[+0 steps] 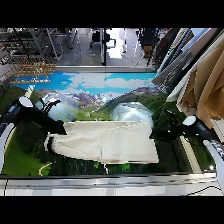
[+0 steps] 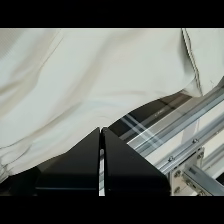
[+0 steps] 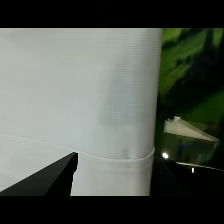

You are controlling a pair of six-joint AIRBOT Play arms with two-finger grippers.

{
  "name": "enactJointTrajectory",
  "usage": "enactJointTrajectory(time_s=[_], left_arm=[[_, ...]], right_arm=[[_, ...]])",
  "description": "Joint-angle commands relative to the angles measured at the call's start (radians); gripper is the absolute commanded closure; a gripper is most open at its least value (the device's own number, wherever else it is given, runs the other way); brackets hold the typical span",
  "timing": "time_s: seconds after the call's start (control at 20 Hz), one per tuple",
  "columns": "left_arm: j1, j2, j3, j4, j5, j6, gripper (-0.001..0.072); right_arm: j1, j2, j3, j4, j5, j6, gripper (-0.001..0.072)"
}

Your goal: Fold the clothes and pants, and hang the long-sleeved shirts on hangers.

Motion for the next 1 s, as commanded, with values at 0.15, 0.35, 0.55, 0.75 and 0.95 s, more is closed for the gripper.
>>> enactJointTrajectory(time_s=[0.15,0.35,0.55,0.75,0.95], left_arm=[[-0.047,0.001,0.000,0.000,0.024,0.001,0.0689],[-0.082,0.001,-0.001,0.008,0.028,0.001,0.0689],[-0.106,0.001,-0.037,0.010,0.076,0.001,0.0690],[-0.192,-0.026,-0.135,-0.048,0.192,0.049,0.0690],[-0.294,-0.113,-0.143,-0.182,0.280,0.146,0.0689]], right_arm=[[-0.099,-0.172,-0.037,0.273,0.021,-0.371,0.0138],[-0.026,-0.164,0.027,0.231,0.023,-0.372,0.0697],[-0.071,0.020,0.167,-0.581,-0.043,0.249,0.0698],[-0.135,0.176,0.230,-0.675,0.071,0.329,0.0699],[0.033,0.254,0.288,-0.563,0.186,0.385,0.0699]])
